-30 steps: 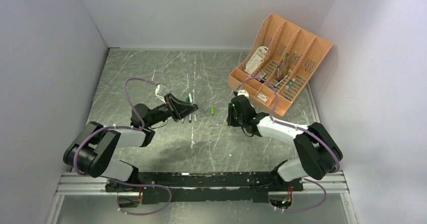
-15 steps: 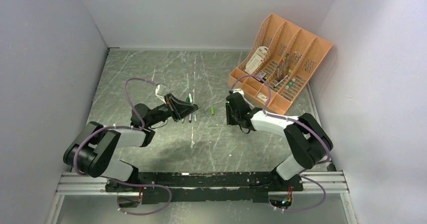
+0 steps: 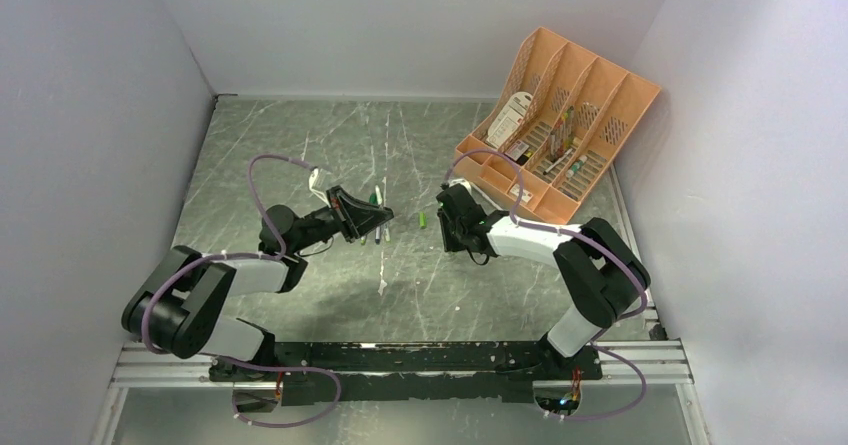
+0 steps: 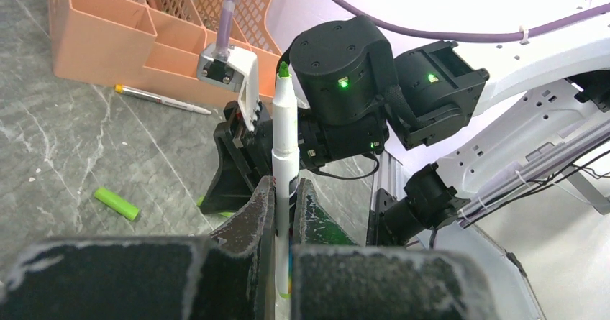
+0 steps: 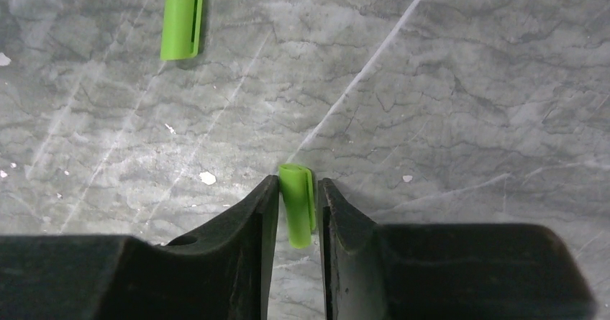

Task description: Insert the pens into the pen caps

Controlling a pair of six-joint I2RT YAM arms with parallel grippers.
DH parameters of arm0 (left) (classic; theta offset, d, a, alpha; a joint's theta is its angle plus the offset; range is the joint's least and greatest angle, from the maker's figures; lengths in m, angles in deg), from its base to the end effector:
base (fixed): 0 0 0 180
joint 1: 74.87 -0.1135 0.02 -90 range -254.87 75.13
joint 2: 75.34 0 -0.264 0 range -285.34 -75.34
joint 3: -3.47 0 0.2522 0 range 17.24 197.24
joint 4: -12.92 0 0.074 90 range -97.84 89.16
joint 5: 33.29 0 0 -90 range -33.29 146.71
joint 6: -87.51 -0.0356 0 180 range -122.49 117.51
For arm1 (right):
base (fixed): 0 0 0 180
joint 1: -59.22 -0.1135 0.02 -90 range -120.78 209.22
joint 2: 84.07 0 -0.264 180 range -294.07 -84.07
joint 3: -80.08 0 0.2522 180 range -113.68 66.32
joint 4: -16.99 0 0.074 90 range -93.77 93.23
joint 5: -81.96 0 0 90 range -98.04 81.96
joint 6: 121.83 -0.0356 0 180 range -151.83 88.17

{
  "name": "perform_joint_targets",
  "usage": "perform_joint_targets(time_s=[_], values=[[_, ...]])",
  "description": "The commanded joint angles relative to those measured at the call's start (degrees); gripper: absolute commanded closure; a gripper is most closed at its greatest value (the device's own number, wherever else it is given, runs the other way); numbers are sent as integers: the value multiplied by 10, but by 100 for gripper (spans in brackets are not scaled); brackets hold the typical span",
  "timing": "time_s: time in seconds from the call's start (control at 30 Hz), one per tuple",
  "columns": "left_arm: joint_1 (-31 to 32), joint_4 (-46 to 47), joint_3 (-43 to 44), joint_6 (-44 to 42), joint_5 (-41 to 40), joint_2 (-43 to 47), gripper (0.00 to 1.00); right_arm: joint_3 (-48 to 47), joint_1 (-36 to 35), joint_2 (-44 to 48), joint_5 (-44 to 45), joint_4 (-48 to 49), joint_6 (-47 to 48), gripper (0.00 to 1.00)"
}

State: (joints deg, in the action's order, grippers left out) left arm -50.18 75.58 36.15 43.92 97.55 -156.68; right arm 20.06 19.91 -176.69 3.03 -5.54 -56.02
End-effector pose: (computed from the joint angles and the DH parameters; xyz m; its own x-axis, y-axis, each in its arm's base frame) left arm 0.2127 -0.1234 0.2096 -0.4949 -0.3756 -0.7836 0.7746 0.2180 -0.5937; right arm 0.2417 0.1891 0.1520 -0.7990 -0.1345 -0.5861 -0.2295 0.9691 0.0906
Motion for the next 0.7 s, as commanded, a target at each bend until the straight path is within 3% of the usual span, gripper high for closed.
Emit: perform_joint_targets(time_s=[0.0, 0.17, 0.4, 0.57, 0.67], values=[[7, -13, -1, -26, -10, 22, 93, 2, -3, 11, 6, -19, -3, 71], [12, -23, -1, -31, -13, 29, 93, 12, -6, 26, 4, -22, -1, 66], [15, -30, -5, -34, -16, 35, 93, 27, -6, 8, -12, 9, 8, 75], [20, -68, -6, -66, -29, 34, 93, 27, -5, 21, -28, 20, 4, 100], [35, -80, -3, -76, -38, 34, 93, 35, -5, 76, -31, 44, -2, 100]])
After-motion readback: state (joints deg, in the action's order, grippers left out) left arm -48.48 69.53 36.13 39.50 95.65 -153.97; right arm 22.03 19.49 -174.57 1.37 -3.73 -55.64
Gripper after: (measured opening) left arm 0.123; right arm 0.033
